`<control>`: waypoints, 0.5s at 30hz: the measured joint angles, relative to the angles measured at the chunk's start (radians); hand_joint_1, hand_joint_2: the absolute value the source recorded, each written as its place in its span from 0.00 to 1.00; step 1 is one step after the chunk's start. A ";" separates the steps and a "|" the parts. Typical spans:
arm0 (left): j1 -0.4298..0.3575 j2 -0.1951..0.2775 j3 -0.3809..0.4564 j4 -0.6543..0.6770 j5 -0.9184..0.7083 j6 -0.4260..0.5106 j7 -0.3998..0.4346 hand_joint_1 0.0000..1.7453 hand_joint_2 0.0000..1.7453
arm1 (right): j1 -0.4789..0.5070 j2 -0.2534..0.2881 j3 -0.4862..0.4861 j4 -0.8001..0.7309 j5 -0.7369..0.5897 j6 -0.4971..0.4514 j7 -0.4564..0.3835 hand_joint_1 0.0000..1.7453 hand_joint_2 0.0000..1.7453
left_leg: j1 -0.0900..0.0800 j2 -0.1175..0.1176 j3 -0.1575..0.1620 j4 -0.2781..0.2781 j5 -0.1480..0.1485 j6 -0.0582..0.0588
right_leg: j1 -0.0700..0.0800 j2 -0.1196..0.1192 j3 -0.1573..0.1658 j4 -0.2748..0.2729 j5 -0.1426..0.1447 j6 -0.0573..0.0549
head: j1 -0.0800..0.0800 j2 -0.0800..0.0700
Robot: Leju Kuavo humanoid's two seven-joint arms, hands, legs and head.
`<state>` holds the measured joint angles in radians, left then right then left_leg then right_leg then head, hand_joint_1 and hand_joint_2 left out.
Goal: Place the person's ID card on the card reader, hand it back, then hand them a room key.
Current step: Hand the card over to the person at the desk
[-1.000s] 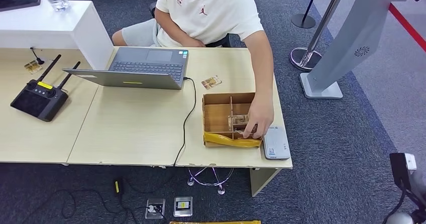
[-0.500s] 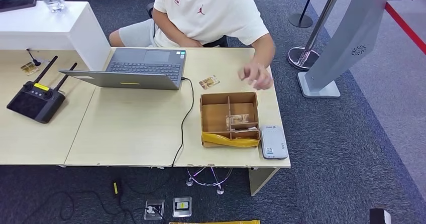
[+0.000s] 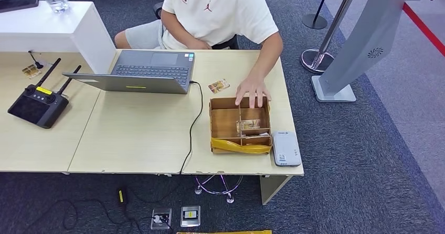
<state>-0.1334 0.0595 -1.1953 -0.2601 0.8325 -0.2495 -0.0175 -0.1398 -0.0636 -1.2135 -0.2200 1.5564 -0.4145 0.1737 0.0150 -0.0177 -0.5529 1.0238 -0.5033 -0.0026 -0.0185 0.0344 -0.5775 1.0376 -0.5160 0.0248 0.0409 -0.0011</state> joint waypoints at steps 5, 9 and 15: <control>-0.001 0.005 -0.001 0.000 -0.013 0.000 0.007 0.00 0.00 | -0.001 0.009 -0.020 0.044 -0.004 0.019 -0.011 0.00 1.00 | 0.000 0.000 0.000 0.000 0.000 0.000 | 0.000 0.000 0.000 0.000 0.000 0.000 | 0.000 0.000; -0.001 0.007 -0.002 0.000 -0.019 0.000 0.010 0.00 0.00 | -0.001 0.015 -0.031 0.064 0.004 0.015 -0.030 0.00 1.00 | 0.000 0.000 0.000 0.000 0.000 0.000 | 0.000 0.000 0.001 0.000 0.000 0.000 | 0.000 0.000; -0.002 0.007 -0.003 0.000 -0.018 0.000 0.023 0.00 0.00 | -0.005 0.019 -0.037 0.084 0.015 0.014 -0.036 0.00 1.00 | 0.000 0.000 0.000 0.000 0.000 0.000 | 0.000 0.000 0.001 0.000 0.000 0.000 | 0.000 0.000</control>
<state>-0.1350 0.0666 -1.1987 -0.2598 0.8144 -0.2495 0.0055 -0.1453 -0.0447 -1.2505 -0.1357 1.5710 -0.4009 0.1377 0.0150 -0.0177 -0.5526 1.0238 -0.5033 -0.0026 -0.0185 0.0343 -0.5770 1.0377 -0.5160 0.0248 0.0408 -0.0011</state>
